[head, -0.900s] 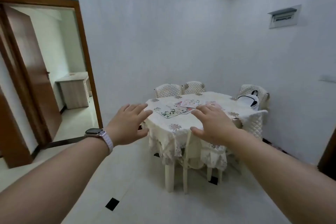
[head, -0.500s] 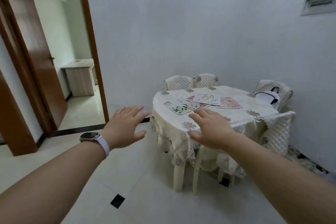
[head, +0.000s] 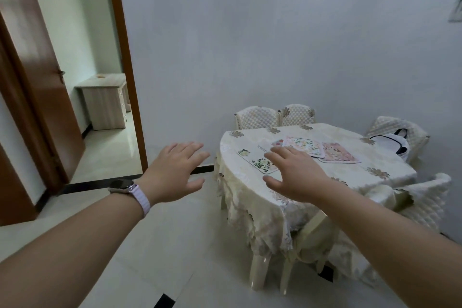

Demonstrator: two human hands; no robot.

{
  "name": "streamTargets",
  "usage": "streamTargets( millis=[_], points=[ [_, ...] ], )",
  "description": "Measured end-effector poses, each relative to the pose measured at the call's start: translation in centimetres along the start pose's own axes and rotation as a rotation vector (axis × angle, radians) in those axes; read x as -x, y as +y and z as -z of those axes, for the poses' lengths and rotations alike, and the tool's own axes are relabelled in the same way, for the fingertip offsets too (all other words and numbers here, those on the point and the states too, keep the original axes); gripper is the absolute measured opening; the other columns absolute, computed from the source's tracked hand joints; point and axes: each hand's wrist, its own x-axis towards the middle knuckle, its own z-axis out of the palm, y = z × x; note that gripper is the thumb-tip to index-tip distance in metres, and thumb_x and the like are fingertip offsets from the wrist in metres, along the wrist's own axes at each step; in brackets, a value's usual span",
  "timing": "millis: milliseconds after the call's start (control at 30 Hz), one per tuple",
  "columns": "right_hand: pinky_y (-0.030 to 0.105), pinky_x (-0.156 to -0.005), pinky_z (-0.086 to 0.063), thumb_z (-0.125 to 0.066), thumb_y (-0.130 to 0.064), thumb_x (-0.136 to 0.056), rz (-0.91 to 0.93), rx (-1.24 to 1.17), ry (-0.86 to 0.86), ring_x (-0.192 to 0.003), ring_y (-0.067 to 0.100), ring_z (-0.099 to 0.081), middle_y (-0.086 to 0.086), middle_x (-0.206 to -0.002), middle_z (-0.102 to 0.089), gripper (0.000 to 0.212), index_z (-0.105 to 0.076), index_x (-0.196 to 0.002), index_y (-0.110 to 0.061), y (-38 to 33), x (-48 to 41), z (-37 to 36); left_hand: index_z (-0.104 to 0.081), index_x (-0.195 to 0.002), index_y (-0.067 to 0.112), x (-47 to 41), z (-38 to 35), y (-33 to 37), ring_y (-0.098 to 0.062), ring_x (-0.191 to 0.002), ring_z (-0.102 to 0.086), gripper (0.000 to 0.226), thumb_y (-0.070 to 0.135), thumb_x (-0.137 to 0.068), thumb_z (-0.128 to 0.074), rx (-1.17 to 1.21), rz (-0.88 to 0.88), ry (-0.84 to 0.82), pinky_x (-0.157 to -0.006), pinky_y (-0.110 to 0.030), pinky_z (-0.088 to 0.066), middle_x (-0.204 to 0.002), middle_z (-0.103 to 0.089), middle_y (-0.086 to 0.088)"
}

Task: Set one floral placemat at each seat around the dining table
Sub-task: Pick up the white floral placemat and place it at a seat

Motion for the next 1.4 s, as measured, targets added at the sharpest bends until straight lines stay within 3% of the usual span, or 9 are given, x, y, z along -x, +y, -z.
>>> streamTargets(
  millis=[167,567,733,1067,1233,1400],
  points=[
    [0.038,-0.109,-0.032,-0.041,-0.06,-0.089,-0.002,-0.025,0.01,-0.134,0.02,-0.037,-0.004,-0.147,-0.042,0.063,-0.039,-0.142,-0.026,1.2,-4.6,-2.8,-0.043,-0.14,0.026,-3.7,-3.0,-2.9,-0.022,-0.134,-0.04,0.066,0.059,-0.084,-0.035,0.03,0.02,0.016,-0.111,-0.044,-0.031,-0.147,-0.045,-0.003],
    [0.041,-0.109,-0.033,-0.043,-0.059,-0.089,0.049,-0.094,-0.051,-0.134,0.023,-0.038,0.0,-0.147,-0.044,0.062,-0.041,-0.141,-0.026,10.9,-17.3,-15.2,-0.033,-0.146,0.03,-17.9,-15.1,-5.7,-0.018,-0.14,-0.03,0.069,0.062,-0.085,-0.03,0.084,0.039,-0.1,-0.115,-0.042,-0.027,-0.154,-0.033,0.003],
    [0.043,-0.11,-0.029,-0.043,-0.059,-0.088,0.051,-0.138,-0.085,-0.138,0.024,-0.033,0.001,-0.152,-0.038,0.063,-0.039,-0.143,-0.028,16.4,-22.7,-19.0,-0.032,-0.146,0.031,-26.3,-19.5,-6.9,-0.017,-0.141,-0.027,0.066,0.059,-0.088,-0.041,0.117,0.067,-0.134,-0.116,-0.041,-0.025,-0.155,-0.03,0.004],
    [0.046,-0.111,-0.029,-0.042,-0.057,-0.087,0.053,-0.151,-0.153,-0.139,0.027,-0.034,0.004,-0.151,-0.04,0.063,-0.042,-0.142,-0.025,22.9,-30.5,-25.5,-0.047,-0.138,0.03,-36.9,-27.5,-9.2,-0.016,-0.13,-0.042,0.062,0.058,-0.084,-0.054,0.098,0.002,-0.113,-0.104,-0.032,-0.03,-0.146,-0.045,0.005],
    [0.045,-0.11,-0.031,-0.042,-0.058,-0.086,-0.013,-0.176,-0.239,-0.138,0.025,-0.036,0.002,-0.149,-0.044,0.061,-0.045,-0.139,-0.027,24.2,-33.2,-30.2,-0.048,-0.137,0.027,-41.0,-33.7,-11.3,-0.022,-0.132,-0.044,0.062,0.055,-0.082,-0.053,0.19,-0.065,-0.168,-0.105,-0.041,-0.035,-0.146,-0.046,0.0],
    [0.044,-0.107,-0.037,-0.043,-0.058,-0.084,-0.127,-0.161,-0.344,-0.134,0.026,-0.042,0.003,-0.145,-0.048,0.061,-0.048,-0.136,-0.027,25.1,-36.7,-36.2,-0.058,-0.128,0.021,-46.8,-41.4,-14.5,-0.027,-0.12,-0.056,0.058,0.051,-0.078,-0.056,0.316,-0.187,-0.201,-0.096,-0.044,-0.046,-0.136,-0.057,-0.006]
  ],
)
